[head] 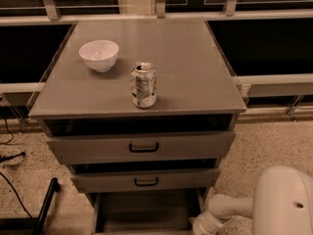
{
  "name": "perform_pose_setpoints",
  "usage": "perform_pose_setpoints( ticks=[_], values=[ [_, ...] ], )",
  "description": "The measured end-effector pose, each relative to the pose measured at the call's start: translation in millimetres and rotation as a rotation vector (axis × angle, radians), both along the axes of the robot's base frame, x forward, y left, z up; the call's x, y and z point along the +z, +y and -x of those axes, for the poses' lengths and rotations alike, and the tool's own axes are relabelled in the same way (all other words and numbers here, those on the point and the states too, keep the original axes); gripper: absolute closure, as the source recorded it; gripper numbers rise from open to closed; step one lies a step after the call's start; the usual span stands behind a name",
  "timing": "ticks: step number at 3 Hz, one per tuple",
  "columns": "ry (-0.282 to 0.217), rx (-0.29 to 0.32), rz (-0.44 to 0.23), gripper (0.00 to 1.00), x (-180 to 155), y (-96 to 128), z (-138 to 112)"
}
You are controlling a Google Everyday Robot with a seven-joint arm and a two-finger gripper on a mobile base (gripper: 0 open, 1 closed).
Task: Open bottom drawer
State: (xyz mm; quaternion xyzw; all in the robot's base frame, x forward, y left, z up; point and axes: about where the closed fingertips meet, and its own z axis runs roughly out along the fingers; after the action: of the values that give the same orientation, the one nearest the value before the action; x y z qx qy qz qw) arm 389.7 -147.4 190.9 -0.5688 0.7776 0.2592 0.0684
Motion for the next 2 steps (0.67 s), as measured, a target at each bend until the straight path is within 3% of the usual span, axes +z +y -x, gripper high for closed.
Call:
perform_pose_setpoints(
  ticks=[2],
  values=[
    [-0.102,0.04,-0.001,0.0,14.8,3.0,9.5]
  ],
)
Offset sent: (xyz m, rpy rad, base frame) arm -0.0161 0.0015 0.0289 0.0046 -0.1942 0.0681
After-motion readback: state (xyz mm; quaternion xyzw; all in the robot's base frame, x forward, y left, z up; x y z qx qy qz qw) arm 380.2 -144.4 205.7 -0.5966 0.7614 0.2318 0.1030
